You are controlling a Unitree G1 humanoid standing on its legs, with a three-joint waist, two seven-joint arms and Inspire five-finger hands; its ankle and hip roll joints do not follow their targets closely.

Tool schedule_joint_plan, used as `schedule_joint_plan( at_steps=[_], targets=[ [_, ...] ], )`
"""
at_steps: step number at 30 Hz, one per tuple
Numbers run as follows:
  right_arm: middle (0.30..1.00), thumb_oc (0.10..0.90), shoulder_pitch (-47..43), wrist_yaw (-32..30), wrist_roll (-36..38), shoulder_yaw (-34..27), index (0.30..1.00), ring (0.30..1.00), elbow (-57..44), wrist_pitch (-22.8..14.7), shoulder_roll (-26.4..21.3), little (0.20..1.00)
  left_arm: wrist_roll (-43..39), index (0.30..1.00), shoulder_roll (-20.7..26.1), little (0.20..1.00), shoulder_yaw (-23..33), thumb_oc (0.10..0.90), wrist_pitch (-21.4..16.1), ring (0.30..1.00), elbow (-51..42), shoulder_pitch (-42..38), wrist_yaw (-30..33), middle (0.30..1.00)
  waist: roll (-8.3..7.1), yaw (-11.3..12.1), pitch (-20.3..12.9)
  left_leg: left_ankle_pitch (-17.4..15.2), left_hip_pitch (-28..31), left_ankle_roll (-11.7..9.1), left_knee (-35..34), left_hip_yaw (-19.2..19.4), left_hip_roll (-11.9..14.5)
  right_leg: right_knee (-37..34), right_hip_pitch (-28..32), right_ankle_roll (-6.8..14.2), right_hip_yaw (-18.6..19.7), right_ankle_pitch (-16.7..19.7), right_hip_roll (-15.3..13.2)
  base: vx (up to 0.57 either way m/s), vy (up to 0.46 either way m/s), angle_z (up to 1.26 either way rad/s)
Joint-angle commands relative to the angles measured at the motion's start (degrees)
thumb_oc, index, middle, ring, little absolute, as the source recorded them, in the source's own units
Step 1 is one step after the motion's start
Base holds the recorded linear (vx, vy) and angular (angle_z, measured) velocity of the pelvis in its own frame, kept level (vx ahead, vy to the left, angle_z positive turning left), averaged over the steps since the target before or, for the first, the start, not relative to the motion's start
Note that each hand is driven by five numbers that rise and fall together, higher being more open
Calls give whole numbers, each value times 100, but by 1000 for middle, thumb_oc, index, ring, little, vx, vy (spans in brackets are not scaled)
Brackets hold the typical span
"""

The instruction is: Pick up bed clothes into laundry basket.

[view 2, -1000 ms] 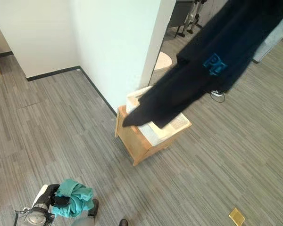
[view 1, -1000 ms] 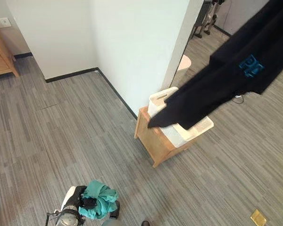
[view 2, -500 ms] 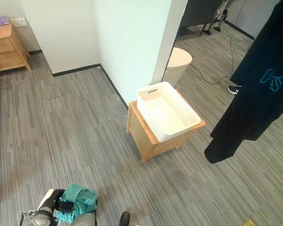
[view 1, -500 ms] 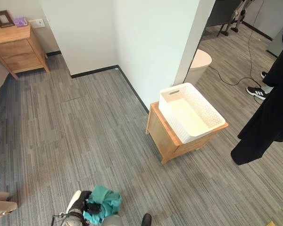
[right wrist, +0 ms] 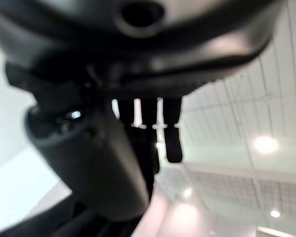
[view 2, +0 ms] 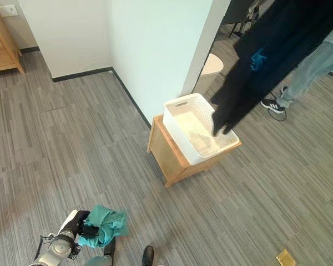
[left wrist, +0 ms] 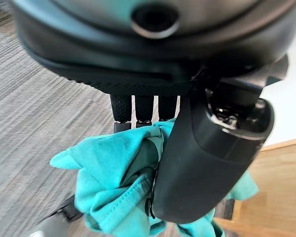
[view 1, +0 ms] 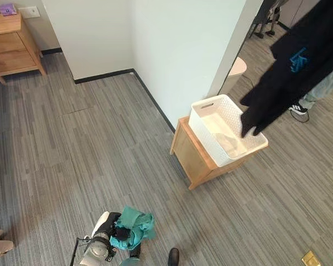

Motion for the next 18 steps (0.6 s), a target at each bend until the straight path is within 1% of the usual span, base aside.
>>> schedule_joint_plan(
  at_steps=[1, 3, 8, 9, 11, 13, 16, 18],
  targets=[
    [300, 400, -572, -397, -80, -207, 300, 300, 715, 452, -134, 300, -30, 300, 275, 300, -41, 400, -283, 300, -125, -89, 141, 300, -196, 195, -365, -449, -88, -445, 1, 119, 1, 23, -181, 996, 408, -124, -326, -7, -14, -4],
    [300, 400, -532, -398, -75, -207, 300, 300, 672, 458, -155, 300, -59, 300, 295, 300, -13, 400, -283, 300, -109, -121, 176, 300, -135, 201, -265, -429, -167, -445, 1, 121, 4, 23, -303, 1001, 430, -87, -334, -31, -16, 0],
    [300, 400, -540, -459, 87, -207, 300, 300, 704, 437, -87, 300, -133, 300, 259, 300, -28, 400, -308, 300, -43, -301, 261, 300, 131, 260, -3, -344, -542, -440, 1, 186, 15, 23, -788, 1030, 494, 46, -342, -85, -20, -5],
    [300, 400, -515, -543, 163, -236, 300, 300, 765, 416, -33, 300, -149, 300, 205, 300, -35, 400, -314, 300, 5, -342, 300, 300, 233, 296, 46, -318, -668, -429, 1, 177, 9, 23, -949, 1049, 524, 76, -322, -61, -17, -6],
    [300, 400, -387, -637, 201, -453, 300, 300, 741, 427, 87, 300, -165, 300, 181, 300, -29, 400, -314, 300, 58, -388, 352, 300, 303, 330, 83, -287, -784, -422, 1, 181, 22, 23, -1105, 1078, 551, 92, -299, -16, -14, -20],
    [300, 400, -448, -720, 118, -468, 300, 300, 714, 455, 246, 300, -172, 300, 141, 300, -56, 400, -314, 300, 119, -419, 364, 300, 310, 364, 58, -282, -803, -418, 1, 186, 27, 23, -1145, 1073, 560, 94, -278, 55, -4, -22],
    [300, 400, -519, -766, 111, -464, 300, 300, 718, 451, 353, 300, -162, 300, 98, 300, -80, 400, -310, 300, 163, -456, 373, 300, 305, 379, 37, -287, -789, -417, 1, 179, 19, 23, -1122, 1069, 545, 88, -271, 47, 1, -5],
    [300, 400, -708, -824, 72, -386, 300, 300, 651, 470, 429, 300, -104, 300, 74, 300, -80, 400, -293, 300, 192, -442, 383, 300, 261, 398, -36, -321, -725, -415, 1, 158, 7, 23, -1037, 1064, 493, 58, -267, 98, -2, 2]
  ],
)
